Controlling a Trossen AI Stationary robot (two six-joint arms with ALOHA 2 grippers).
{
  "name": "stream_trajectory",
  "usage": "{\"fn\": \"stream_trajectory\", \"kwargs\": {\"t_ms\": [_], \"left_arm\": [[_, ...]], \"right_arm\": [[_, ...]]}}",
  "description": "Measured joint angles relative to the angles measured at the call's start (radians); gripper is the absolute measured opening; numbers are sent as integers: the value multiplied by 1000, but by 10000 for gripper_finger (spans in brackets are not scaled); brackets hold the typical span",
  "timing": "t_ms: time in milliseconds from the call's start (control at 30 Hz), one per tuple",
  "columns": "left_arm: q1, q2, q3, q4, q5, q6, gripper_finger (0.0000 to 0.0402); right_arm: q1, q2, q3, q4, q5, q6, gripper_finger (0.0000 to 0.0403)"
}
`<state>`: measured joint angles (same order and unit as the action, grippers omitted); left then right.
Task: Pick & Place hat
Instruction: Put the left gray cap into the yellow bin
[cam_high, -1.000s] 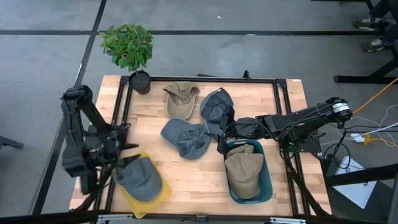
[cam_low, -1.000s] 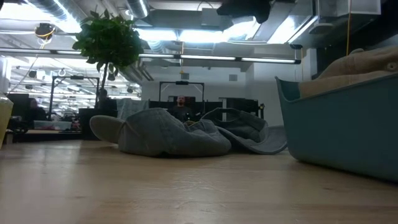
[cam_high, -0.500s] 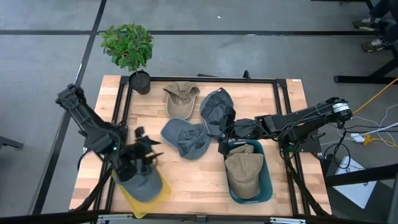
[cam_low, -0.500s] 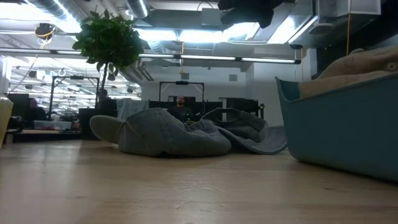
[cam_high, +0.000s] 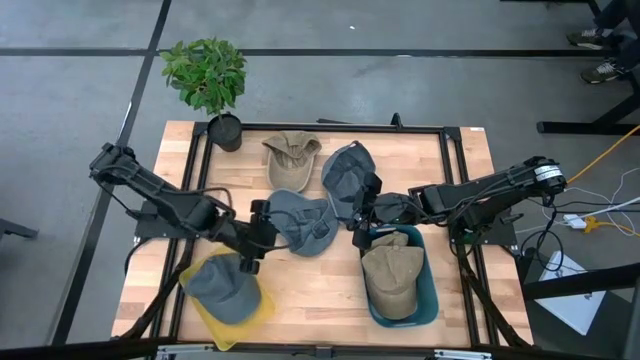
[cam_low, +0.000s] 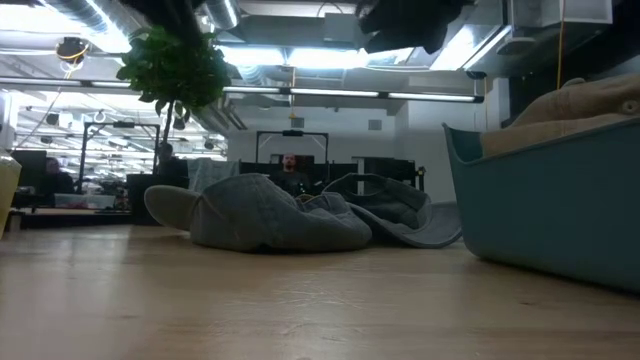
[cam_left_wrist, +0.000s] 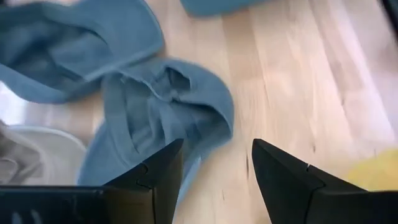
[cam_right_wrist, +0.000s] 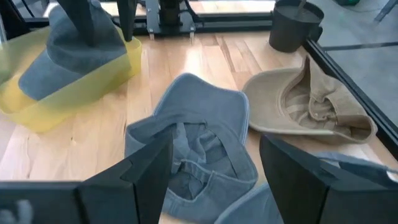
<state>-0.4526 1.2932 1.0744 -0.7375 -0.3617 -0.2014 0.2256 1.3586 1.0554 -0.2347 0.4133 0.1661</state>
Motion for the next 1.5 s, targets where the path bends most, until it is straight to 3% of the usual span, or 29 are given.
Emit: {"fn": "stream_trajectory", "kwargs": {"t_ms": [200,567,767,967,1100,1333,1500], "left_arm": [[48,99,0,-84,30,59,171],[101,319,-1,-83,12,176,148],[118,405,-1,-87,-32,210,150],[122,445,-1,-88,-167,218,141],[122,445,-1,-88,-161,218,113],[121,445,-1,-86,-91,216,20],[122,441,-1,-98,-91,186,12]], "right_arm": [[0,0,0,-27,0,18,239],[1,0,0,-33,-24,28,239],[1,0,0,-40,-24,32,239],[1,0,0,-51,-25,36,239],[1,0,0,-59,-25,36,239],[1,0,0,-64,-25,40,239],[1,0,0,-65,-25,46,239]]}}
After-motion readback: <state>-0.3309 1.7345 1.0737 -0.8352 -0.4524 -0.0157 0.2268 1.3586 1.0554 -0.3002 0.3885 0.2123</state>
